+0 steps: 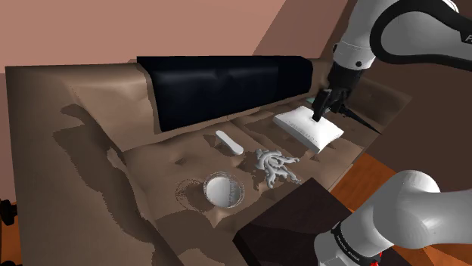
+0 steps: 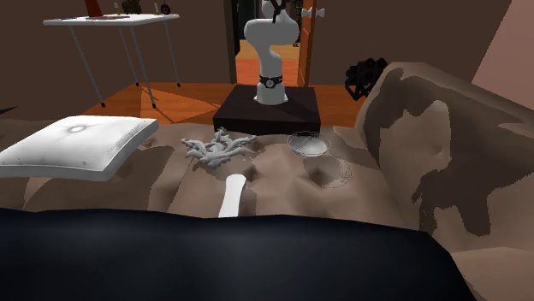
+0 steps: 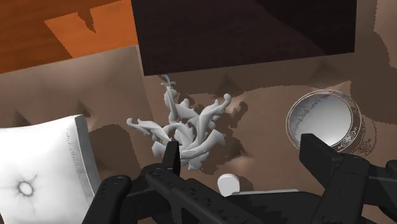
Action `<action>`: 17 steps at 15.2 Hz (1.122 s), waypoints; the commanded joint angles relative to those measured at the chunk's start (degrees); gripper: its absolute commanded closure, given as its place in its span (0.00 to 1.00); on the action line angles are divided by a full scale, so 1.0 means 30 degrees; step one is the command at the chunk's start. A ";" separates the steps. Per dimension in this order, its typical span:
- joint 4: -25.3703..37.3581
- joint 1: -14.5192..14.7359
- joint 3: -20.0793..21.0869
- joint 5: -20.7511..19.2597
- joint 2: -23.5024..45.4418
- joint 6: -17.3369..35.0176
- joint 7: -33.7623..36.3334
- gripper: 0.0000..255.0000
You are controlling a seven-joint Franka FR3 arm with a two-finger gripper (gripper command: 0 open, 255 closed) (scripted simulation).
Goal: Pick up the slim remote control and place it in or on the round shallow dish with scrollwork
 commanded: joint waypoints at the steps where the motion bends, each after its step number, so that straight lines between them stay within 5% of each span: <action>1: 0.0000 0.0000 0.0000 0.0000 0.0000 0.0000 0.0000 0.00; 17: 0.0382 -0.0477 -0.1631 -0.0370 1.0196 0.9986 -0.1058 0.00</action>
